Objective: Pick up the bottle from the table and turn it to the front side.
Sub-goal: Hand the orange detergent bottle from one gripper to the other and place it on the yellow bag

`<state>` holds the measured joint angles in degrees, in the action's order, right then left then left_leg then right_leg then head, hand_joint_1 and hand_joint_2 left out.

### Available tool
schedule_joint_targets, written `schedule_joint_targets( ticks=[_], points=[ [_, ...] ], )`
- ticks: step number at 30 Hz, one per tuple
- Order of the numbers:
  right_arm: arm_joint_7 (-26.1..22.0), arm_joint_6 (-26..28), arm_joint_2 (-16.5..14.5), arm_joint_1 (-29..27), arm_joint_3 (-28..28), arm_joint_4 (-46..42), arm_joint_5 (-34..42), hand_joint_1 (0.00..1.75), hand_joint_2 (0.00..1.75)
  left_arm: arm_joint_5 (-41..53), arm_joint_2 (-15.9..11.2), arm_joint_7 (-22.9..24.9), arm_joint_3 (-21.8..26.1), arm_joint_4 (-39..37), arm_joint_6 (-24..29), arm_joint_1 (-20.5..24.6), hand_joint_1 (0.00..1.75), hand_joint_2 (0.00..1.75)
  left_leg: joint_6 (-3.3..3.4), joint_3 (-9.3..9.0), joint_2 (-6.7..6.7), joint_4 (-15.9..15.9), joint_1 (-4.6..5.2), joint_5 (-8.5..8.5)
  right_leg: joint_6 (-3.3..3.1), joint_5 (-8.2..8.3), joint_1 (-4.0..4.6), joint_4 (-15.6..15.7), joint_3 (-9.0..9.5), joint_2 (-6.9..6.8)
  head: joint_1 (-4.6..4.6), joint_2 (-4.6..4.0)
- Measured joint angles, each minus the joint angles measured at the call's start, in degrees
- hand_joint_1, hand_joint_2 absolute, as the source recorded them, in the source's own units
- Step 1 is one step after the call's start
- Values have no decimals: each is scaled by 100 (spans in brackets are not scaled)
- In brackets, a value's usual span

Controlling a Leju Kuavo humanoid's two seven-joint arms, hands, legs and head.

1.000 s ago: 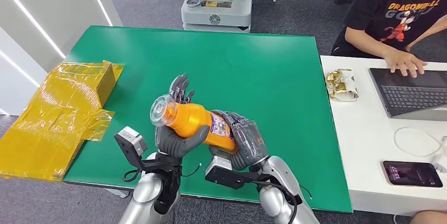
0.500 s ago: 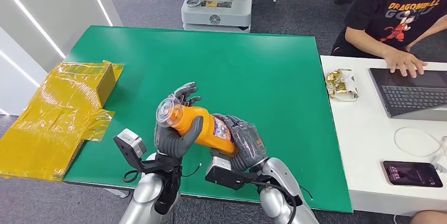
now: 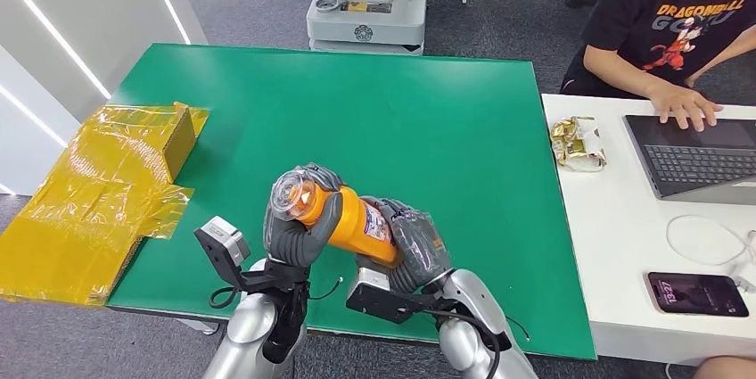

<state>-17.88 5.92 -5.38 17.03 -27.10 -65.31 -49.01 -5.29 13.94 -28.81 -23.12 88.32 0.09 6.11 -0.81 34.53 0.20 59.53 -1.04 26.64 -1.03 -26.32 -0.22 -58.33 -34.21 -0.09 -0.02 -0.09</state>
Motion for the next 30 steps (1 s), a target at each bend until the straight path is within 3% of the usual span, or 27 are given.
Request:
schedule_joint_targets(
  ticks=[3,4,7,8,18,30],
  points=[
    [9,61,0,-23,8,-24,-3,164,175,0,2,0,-1,0,-1,0,175,175,0,0,0,0,0,0,0,0,0,0,0,0,-1,0],
    [14,83,0,-31,14,-37,-6,141,175,0,4,1,-1,0,-2,0,175,175,0,0,0,0,0,0,0,0,0,0,0,0,0,0],
    [28,113,0,-56,30,-74,-14,21,175,1,12,2,-4,0,-5,0,175,175,0,0,0,0,0,0,0,0,0,0,0,0,1,0],
    [29,128,0,-69,33,-93,-12,0,175,3,15,2,-4,0,-5,1,175,175,0,0,0,0,0,0,0,0,0,0,0,0,0,0],
    [-161,798,-50,-399,73,-865,543,0,175,-59,19,-23,-4,-13,205,0,175,175,0,1,0,0,0,0,0,0,0,0,-1,0,1,0],
    [-971,1580,-116,-818,64,-1949,2009,0,175,634,-184,-136,227,263,993,-54,175,175,0,2,0,-2,0,0,0,0,0,-2,-1,0,0,0]
  ],
)
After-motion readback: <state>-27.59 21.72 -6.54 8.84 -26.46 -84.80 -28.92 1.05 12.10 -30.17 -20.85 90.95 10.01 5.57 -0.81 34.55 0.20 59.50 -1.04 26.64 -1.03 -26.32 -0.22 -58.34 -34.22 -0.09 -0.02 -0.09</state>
